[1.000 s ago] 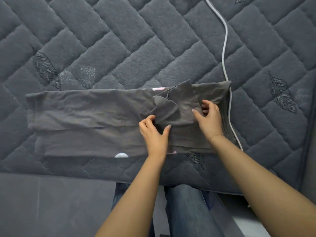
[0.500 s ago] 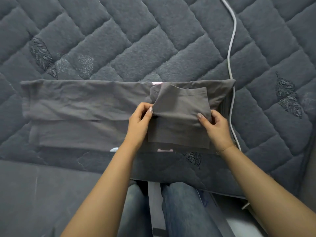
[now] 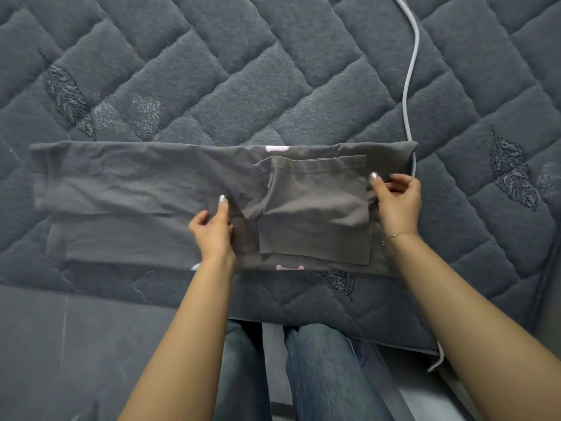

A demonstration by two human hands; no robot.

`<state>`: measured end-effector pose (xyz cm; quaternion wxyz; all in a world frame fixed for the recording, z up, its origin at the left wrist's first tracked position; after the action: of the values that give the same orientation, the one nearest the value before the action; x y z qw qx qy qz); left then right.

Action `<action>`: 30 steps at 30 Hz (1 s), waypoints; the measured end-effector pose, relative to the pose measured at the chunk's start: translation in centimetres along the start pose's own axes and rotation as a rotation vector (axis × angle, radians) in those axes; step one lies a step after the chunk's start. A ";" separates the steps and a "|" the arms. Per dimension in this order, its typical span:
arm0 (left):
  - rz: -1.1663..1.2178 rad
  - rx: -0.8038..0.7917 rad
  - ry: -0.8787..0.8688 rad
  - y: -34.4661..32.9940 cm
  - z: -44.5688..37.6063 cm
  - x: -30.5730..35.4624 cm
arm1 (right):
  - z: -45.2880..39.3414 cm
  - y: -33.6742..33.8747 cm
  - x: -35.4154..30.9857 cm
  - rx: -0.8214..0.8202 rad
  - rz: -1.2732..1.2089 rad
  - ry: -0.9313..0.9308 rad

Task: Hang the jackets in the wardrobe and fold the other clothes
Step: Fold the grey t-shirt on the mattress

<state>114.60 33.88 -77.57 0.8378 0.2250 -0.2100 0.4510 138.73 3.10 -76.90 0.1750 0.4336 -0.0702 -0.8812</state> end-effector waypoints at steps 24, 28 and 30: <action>-1.107 -0.191 -1.110 -12.9 7.5 8.7 | 4.9 -6.9 -7.7 -0.147 0.715 0.725; -1.690 -0.443 -1.006 -16.6 1.4 3.4 | 2.5 -9.6 -1.4 -0.311 1.117 0.544; -1.776 -0.444 -0.979 -16.0 -1.0 2.7 | 1.2 -7.5 0.3 -0.255 1.184 0.517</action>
<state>129.72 28.31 -79.88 0.7141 0.2977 -0.3642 -0.5185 135.73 9.95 -78.42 0.6915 0.4952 -0.1476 -0.5047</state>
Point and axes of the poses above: each hand's wrist, its own z-axis away from the middle knuckle, its own y-axis out of the back of the hand, x = y × z, the point moved 10 cm from there along -z, towards the middle knuckle, and after that the axes turned 13 degrees about -x, right-handed, at the moved point
